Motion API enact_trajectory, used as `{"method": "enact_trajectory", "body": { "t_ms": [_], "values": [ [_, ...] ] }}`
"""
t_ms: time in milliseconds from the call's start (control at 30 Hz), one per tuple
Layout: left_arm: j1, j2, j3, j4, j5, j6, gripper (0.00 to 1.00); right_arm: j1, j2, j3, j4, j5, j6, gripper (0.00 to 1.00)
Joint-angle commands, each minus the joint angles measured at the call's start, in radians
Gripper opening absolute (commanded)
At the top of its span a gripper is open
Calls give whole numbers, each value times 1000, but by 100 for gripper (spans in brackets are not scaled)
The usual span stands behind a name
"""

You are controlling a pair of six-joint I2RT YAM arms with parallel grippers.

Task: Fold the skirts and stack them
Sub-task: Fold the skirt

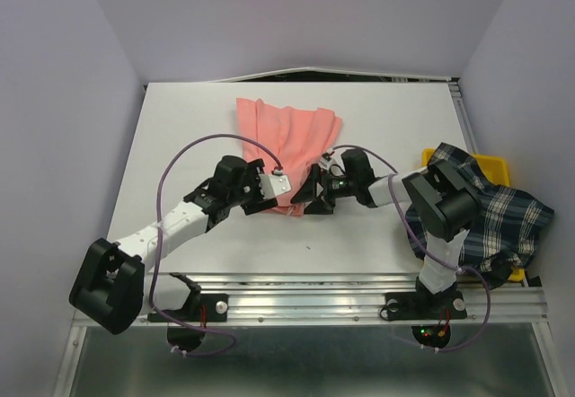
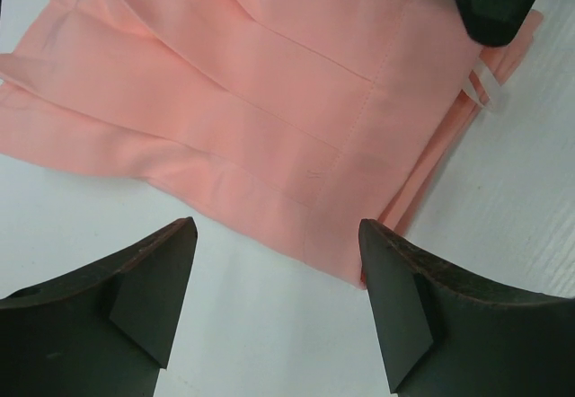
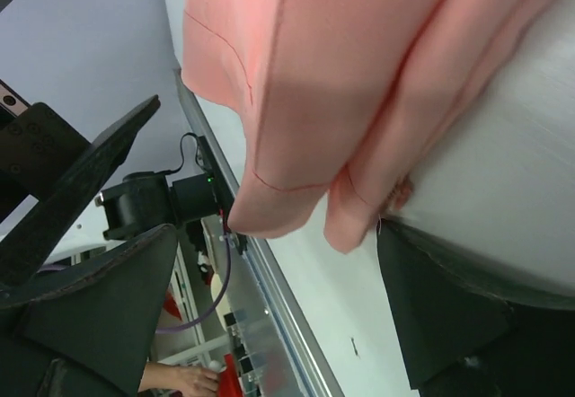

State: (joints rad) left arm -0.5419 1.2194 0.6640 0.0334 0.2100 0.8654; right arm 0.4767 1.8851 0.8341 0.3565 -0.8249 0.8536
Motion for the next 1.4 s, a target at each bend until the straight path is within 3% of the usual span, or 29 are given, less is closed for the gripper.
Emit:
{"method": "enact_trajectory", "body": {
  "t_ms": [0, 200, 333, 433, 467, 567, 1033, 1233, 1367],
  "values": [
    [-16, -11, -9, 40, 25, 23, 85, 33, 83, -27, 78, 142, 2, 97],
    [-23, 8, 8, 36, 17, 26, 85, 42, 135, 8, 38, 220, -21, 79],
    [-26, 6, 2, 25, 29, 44, 84, 42, 111, 31, 33, 210, -37, 40],
    [-27, -14, -33, 3, 66, 92, 86, 42, 68, 68, 18, 161, -25, 21],
    [-32, -23, -47, 3, 74, 112, 98, 42, 63, 82, 16, 144, -19, 17],
    [-44, -52, -108, 55, 83, 175, 99, 42, 48, 121, 10, 84, 11, 1],
    [-96, 158, -161, 382, -26, 247, 99, 23, 14, 142, 12, -52, 113, 1],
    [-108, 244, -146, 396, -31, 259, 93, 5, 9, 143, 15, -68, 157, 1],
    [-110, 272, -136, 395, -46, 245, 86, -15, 3, 119, 99, -89, 286, 1]
  ]
}}
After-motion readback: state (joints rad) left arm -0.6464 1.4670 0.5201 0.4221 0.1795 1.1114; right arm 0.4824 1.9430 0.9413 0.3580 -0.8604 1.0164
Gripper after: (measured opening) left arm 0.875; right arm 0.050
